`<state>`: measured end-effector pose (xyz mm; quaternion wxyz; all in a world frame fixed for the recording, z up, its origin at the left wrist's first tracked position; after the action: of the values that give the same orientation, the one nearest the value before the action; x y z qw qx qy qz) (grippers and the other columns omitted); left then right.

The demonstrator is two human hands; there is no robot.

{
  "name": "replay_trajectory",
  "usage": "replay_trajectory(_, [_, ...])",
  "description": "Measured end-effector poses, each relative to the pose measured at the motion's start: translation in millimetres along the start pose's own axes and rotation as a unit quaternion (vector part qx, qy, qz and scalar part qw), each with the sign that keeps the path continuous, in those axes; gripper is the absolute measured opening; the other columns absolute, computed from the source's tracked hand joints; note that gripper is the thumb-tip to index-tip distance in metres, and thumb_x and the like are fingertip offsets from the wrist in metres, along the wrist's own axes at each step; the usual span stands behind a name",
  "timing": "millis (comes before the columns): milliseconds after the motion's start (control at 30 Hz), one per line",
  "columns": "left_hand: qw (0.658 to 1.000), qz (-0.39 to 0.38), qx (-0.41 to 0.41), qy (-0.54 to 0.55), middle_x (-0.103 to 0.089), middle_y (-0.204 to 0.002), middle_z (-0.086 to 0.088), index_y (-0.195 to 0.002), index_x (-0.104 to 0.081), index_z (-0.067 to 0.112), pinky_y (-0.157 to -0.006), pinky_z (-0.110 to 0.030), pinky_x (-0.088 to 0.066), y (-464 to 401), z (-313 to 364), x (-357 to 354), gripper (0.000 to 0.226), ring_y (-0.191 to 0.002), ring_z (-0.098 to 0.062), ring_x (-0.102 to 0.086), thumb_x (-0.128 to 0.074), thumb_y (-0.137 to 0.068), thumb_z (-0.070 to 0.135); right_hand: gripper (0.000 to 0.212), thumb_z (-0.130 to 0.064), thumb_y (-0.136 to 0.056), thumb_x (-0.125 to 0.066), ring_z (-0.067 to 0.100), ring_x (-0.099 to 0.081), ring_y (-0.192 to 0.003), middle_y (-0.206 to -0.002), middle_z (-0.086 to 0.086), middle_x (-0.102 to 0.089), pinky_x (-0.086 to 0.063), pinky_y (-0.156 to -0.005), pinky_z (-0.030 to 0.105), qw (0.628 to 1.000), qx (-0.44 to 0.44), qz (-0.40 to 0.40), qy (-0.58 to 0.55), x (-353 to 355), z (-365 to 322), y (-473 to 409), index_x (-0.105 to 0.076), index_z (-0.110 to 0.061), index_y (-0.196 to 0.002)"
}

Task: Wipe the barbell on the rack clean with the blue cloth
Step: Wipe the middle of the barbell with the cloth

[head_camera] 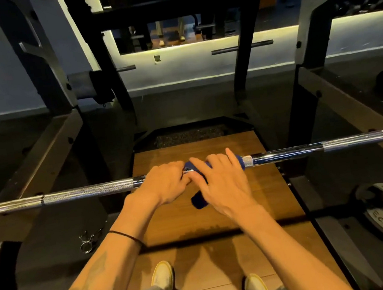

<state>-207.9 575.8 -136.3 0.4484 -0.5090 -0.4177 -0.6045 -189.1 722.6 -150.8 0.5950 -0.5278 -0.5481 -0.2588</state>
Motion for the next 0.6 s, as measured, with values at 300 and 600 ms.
replay_trajectory(300, [0.946, 0.323, 0.025, 0.022, -0.058, -0.087, 0.003, -0.101, -0.061, 0.019, -0.070, -0.030, -0.028, 27.1, 13.6, -26.0, 0.025, -0.075, -0.014, -0.044, -0.067, -0.087, 0.039, 0.050, -0.049, -0.105, -0.029, 0.020, -0.055, -0.105, -0.109, -0.004, -0.062, -0.038, -0.104, 0.040, 0.996, -0.058, 0.065, 0.002, 21.9, 76.1, 22.9, -0.062, -0.021, -0.130])
replay_trajectory(600, [0.922, 0.383, 0.012, 0.057, -0.060, -0.096, -0.002, -0.102, -0.058, 0.015, -0.087, -0.032, -0.037, 39.8, 27.7, -25.3, 0.015, -0.088, -0.020, -0.055, -0.065, -0.089, 0.019, 0.063, -0.053, -0.100, -0.021, 0.018, -0.054, -0.120, -0.125, -0.002, -0.065, -0.026, -0.119, 0.042, 0.997, -0.011, -0.005, -0.077, 2.5, -15.7, -1.7, -0.058, -0.019, -0.137])
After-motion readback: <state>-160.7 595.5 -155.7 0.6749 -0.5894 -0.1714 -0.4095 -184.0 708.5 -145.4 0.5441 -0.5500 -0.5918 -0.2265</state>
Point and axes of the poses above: each hand's wrist, its own y-axis away from the middle knuckle, its own x-axis out of the back of the hand, z = x × y, the point moved 4 cm from there along -y, towards the middle knuckle
